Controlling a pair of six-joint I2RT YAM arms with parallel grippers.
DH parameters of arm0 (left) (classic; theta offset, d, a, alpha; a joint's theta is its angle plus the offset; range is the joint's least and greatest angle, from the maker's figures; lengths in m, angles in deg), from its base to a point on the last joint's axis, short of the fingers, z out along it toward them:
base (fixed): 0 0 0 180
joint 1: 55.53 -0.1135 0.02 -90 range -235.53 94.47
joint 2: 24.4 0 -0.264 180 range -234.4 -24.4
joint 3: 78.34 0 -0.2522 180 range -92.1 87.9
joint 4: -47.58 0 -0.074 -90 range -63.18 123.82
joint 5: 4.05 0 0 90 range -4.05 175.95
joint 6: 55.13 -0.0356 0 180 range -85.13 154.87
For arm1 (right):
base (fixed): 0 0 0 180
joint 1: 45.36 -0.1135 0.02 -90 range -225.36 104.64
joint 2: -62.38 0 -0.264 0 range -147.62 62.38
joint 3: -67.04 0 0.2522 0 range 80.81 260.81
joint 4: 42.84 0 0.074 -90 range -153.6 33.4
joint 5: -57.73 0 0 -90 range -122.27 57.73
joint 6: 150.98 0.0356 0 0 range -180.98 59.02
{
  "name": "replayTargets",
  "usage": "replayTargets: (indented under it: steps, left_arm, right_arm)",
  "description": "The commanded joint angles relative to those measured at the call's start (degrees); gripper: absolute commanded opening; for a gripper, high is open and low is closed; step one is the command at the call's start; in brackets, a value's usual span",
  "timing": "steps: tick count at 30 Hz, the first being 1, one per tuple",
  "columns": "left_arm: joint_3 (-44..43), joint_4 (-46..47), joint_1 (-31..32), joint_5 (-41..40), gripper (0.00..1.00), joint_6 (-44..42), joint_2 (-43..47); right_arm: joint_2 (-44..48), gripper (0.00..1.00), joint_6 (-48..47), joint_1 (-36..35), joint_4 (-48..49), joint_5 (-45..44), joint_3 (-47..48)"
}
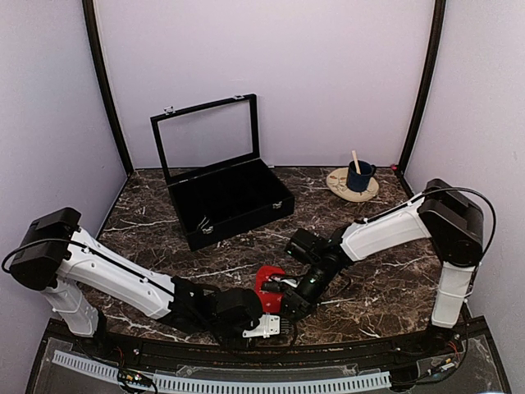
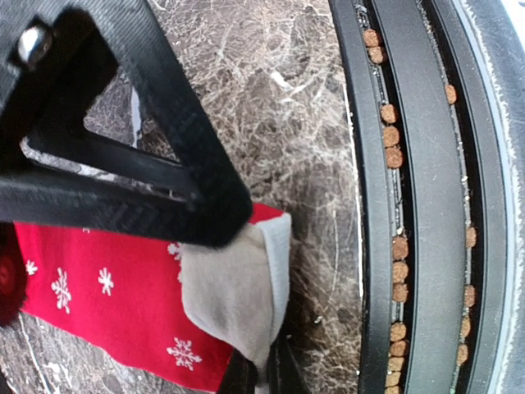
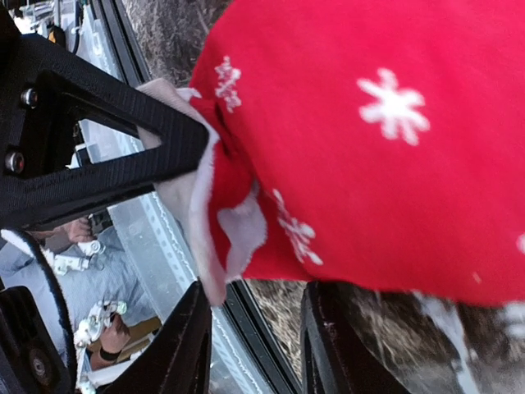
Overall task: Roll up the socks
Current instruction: Roll the sock at the center of the board.
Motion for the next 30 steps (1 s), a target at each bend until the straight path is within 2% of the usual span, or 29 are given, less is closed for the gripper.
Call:
replayTargets:
  steps: [1,8,19,30]
  left_arm:
    - [-1.9,-6.4,-1.2,5.5,0.0,1.1,-0.6]
    - [-6.9,-11.9,-5.8,15.3,0.0,2.1,-1.5]
    - [-17.4,-23.4,-12.6,31.8,0.0,2.6,-8.1]
    - [-21.3,-27.6,-18.7,45.1,0.0,3.9,-13.1]
  right_arm:
    - [4.7,0.36,3.4,1.0,5.1,-3.8,-3.3]
    - [10.1,0.37,5.6,1.3,9.3,-11.6,-8.0]
    - [22.0,0.37,5.8,1.1,14.9,-28.4,-16.5]
    - [28.7,0.35,7.3,-5.4,19.1,-41.8,-23.5]
